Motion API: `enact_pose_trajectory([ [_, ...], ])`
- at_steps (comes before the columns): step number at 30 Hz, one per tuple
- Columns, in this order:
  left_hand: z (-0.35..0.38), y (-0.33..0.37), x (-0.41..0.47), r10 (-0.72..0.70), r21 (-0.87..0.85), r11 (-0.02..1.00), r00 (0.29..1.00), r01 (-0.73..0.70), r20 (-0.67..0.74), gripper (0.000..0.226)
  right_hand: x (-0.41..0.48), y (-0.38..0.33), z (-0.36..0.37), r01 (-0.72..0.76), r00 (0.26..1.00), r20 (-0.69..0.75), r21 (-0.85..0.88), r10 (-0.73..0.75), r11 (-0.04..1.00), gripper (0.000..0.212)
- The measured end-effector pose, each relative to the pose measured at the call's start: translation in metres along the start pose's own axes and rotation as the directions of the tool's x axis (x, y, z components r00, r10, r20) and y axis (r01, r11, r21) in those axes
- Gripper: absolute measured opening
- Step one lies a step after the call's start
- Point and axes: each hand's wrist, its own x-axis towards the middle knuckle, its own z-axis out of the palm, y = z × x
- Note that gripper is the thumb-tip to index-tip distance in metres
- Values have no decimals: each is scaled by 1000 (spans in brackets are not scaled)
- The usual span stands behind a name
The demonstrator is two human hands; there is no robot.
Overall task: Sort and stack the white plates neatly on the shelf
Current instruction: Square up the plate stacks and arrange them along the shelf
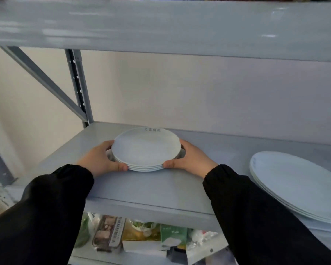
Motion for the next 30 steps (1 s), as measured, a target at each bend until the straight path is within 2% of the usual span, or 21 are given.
enact_pose_trajectory([
  [4, 27, 31, -14, 15, 21, 1000, 998, -16, 63, 133, -41, 20, -19, -25, 997, -73, 32, 28, 999, 78],
  [6, 41, 44, -22, 38, 22, 999, 997, -39, 72, 135, -60, 27, -28, -25, 994, -102, 23, 28, 999, 82],
  [14, 71, 50, -54, 139, 63, 988, 990, -141, 29, 127, -114, 44, -36, 1, 984, -180, -19, -4, 1000, 91],
  [22, 71, 53, -57, 178, 102, 978, 982, -183, 56, 124, -120, 44, -38, 33, 980, -197, -27, -37, 999, 86],
  [30, 70, 56, -56, 201, 142, 967, 977, -210, 75, 118, -125, 46, -43, -7, 978, -209, -59, -5, 998, 88],
])
